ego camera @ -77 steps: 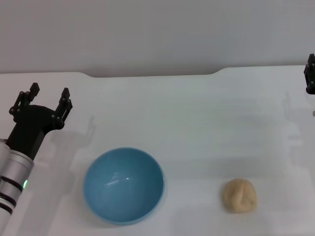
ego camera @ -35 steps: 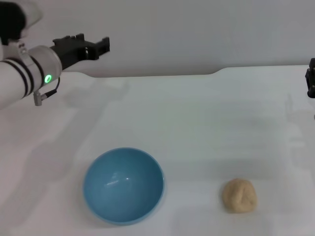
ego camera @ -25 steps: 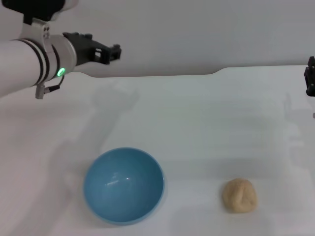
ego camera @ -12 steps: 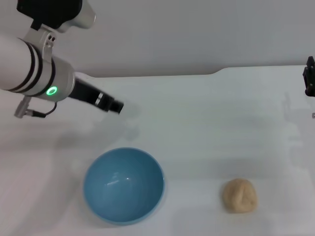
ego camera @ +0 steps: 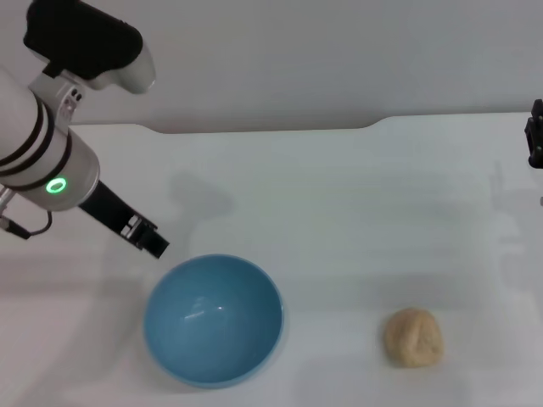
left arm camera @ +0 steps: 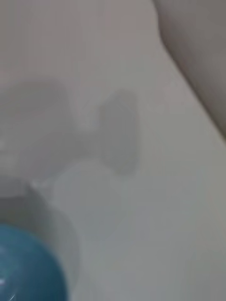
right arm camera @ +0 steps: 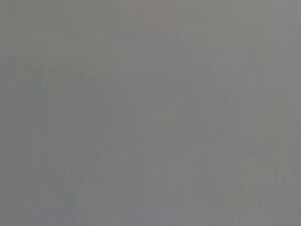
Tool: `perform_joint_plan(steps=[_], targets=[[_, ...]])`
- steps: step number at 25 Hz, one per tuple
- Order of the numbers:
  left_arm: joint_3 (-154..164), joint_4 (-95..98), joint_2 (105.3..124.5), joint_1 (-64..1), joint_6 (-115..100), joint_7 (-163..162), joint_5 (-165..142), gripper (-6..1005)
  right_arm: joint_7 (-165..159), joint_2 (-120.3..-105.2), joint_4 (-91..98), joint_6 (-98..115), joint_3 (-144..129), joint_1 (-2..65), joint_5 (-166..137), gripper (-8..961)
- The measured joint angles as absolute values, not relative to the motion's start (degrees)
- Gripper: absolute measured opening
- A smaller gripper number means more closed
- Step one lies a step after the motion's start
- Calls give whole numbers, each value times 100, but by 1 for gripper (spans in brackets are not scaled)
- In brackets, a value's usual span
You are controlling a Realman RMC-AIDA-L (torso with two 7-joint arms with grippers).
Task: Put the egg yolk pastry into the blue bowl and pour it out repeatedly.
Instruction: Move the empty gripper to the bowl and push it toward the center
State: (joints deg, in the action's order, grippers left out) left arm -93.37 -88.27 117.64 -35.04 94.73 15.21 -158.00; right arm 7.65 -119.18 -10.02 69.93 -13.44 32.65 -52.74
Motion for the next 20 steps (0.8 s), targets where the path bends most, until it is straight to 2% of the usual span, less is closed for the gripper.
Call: perform_joint_plan(steps=[7,13,20], targets=[[-9143,-8575,11806,-3702,9950,1430,-15701,555,765,-11918,-998,6850,-1344,3309,-5273,413],[-8975,-8188,11811,-3792,9820,1232,-15699,384,765,-11918,-999,6836,-1345,3309,-5261,410],[-8821,-8038,11832,-3808,9695,1129,-15677,544,765,-11918,-1002,6836,-1344,3278,-5263,406]])
